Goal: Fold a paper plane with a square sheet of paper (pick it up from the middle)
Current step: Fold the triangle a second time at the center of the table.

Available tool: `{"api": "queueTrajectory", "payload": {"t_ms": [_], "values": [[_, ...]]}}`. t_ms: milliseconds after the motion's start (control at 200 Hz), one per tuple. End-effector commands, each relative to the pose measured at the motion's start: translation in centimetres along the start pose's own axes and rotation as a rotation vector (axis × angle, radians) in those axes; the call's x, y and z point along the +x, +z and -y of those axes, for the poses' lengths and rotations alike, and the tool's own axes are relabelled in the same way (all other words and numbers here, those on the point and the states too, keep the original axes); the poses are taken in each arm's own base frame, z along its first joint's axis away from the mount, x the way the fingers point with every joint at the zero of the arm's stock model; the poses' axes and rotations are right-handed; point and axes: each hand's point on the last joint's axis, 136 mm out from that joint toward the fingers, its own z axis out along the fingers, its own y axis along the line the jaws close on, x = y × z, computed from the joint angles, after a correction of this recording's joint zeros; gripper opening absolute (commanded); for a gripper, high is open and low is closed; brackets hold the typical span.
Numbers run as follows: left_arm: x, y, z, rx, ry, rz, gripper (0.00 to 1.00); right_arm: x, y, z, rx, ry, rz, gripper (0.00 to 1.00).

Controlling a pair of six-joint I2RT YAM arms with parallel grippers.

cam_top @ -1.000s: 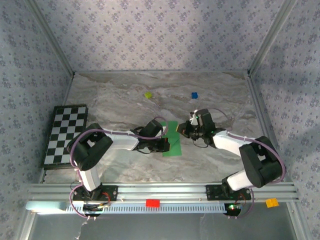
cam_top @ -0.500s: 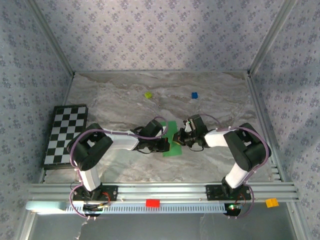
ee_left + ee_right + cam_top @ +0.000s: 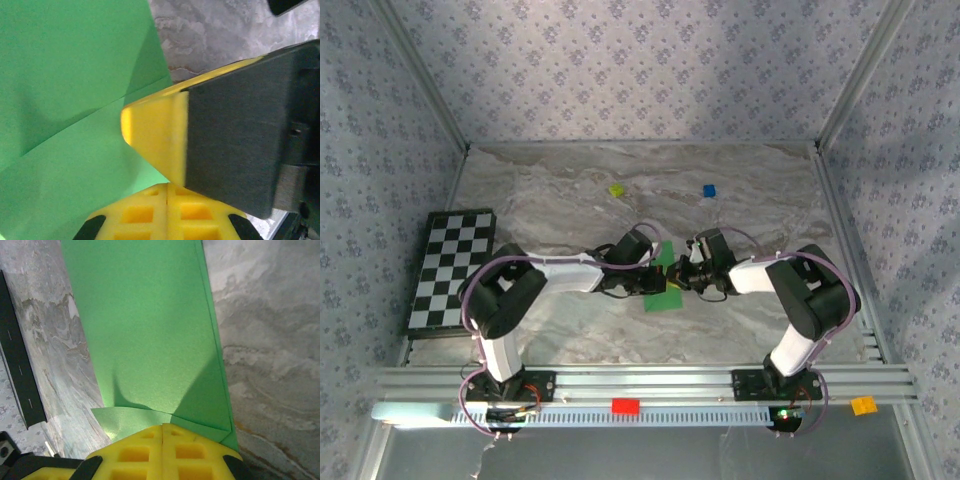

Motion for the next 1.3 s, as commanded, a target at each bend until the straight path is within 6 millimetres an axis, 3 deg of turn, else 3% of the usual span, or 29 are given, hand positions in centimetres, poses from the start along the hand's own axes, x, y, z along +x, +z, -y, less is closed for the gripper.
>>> {"api": "queueTrajectory", "payload": {"t_ms": [0,235,620,1294], "values": [[0.6,1.0,-1.7,-0.054,-0.028,-0.038,0.03,1.6,0.5,3.8,0.115,0.063,-0.033,0.0],[2.3,1.1,-3.8,-0.108,-0.059,-0.07,0.02,1.7,0.5,4.2,0.127,0.07,-0.032,0.0],[3.0,-1.1,-3.1,-0.086,-0.015,-0.061,0.04,1.7,0.6,4.9,0.15,0.087,-0.033,0.0],[4.5,-1.9,-4.4,-0.107,-0.031,-0.06,0.01,1.5,0.2,4.6,0.155,0.082,-0.031,0.0]]}}
